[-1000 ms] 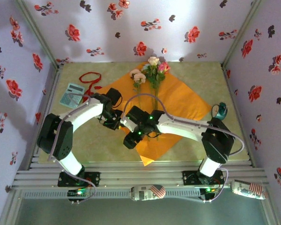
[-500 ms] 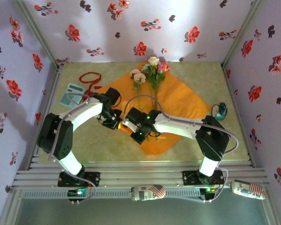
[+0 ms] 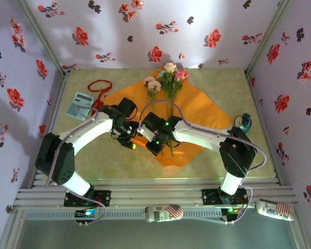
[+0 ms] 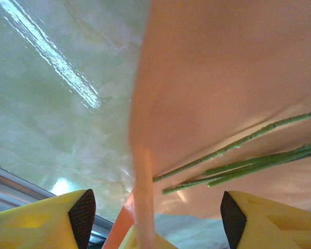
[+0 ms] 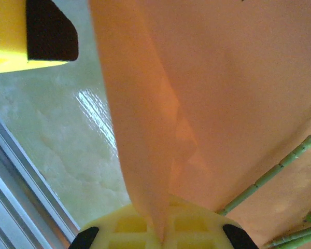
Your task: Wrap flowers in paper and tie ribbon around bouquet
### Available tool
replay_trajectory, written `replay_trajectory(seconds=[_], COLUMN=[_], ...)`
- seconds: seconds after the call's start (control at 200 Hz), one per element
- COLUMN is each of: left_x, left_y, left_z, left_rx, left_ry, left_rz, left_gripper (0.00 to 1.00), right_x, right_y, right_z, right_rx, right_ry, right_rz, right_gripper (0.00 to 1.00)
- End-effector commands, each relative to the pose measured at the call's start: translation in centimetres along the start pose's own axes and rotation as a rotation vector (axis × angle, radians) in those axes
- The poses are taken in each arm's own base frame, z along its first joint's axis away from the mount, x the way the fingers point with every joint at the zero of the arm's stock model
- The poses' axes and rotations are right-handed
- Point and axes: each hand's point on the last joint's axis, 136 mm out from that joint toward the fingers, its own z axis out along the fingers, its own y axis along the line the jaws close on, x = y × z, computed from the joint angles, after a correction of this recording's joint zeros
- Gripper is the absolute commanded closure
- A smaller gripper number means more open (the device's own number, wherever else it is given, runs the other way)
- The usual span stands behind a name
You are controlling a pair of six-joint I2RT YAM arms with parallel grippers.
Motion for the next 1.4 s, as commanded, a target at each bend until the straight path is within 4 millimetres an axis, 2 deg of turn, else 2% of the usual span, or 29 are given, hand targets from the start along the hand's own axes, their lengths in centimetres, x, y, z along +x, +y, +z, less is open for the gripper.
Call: replay_trajectory(seconds=[0.0, 0.165, 0.285, 0.33, 0.45, 0.54, 0.585, 0.61, 0.665, 0.805, 0.94, 1.275, 1.35, 1.395], left_x=[2.4, 2.8, 3.2, 3.2, 2.8, 2.8, 2.9, 3.0, 3.5, 4.6, 5.1, 3.8, 3.6, 3.5], left_y=[0.9, 0.2, 0.1, 0.5, 2.3, 3.2, 3.3, 3.1, 2.5, 1.1, 0.9, 2.6, 2.6, 2.7], left_z=[1.3, 2.3, 2.1, 1.8, 0.5, -0.1, -0.3, -0.4, -0.2, 0.5, 2.0, 4.5, 5.0, 5.2], left_rx=[-0.041, -0.019, -0.045, -0.064, -0.093, -0.075, -0.054, -0.039, 0.0, 0.052, 0.052, 0.013, 0.017, 0.016], left_ry=[0.079, 0.102, 0.109, 0.103, 0.076, 0.08, 0.086, 0.092, 0.111, 0.142, 0.153, 0.121, 0.123, 0.121], left_rz=[-0.019, -0.029, -0.007, -0.002, -0.033, -0.102, -0.14, -0.159, -0.203, -0.248, -0.247, -0.272, -0.279, -0.283], left_gripper=[0.4, 0.6, 0.62, 0.59, 0.41, 0.37, 0.36, 0.3, 0.27, 0.27, 0.37, 0.71, 0.81, 0.9], right_x=[-0.9, -0.8, -0.7, -0.6, -0.5, -0.6, -0.5, -0.5, -0.6, -0.3, -0.1, 0.3, 0.3, 0.4], right_y=[0.5, 0.4, 0.4, 0.4, 0.3, 0.5, 0.6, 0.7, 0.8, 1.0, 1.0, 0.9, 1.0, 1.0], right_z=[-0.5, -0.7, -0.7, -0.7, -0.8, -0.9, -0.8, -0.8, -0.8, -0.5, -0.3, -0.6, -0.8, -0.8], right_rx=[-0.028, -0.025, -0.028, -0.028, -0.032, -0.043, -0.049, -0.054, -0.063, -0.08, -0.084, -0.087, -0.094, -0.096], right_ry=[-0.038, -0.052, -0.054, -0.055, -0.065, -0.078, -0.078, -0.08, -0.088, -0.088, -0.086, -0.113, -0.124, -0.129], right_rz=[-0.026, -0.018, -0.014, -0.012, -0.007, -0.005, -0.005, -0.005, -0.004, 0.006, 0.009, 0.028, 0.028, 0.031], right_gripper=[0.93, 0.93, 0.93, 0.93, 0.93, 0.93, 0.93, 0.93, 0.93, 0.92, 0.92, 0.92, 0.91, 0.9])
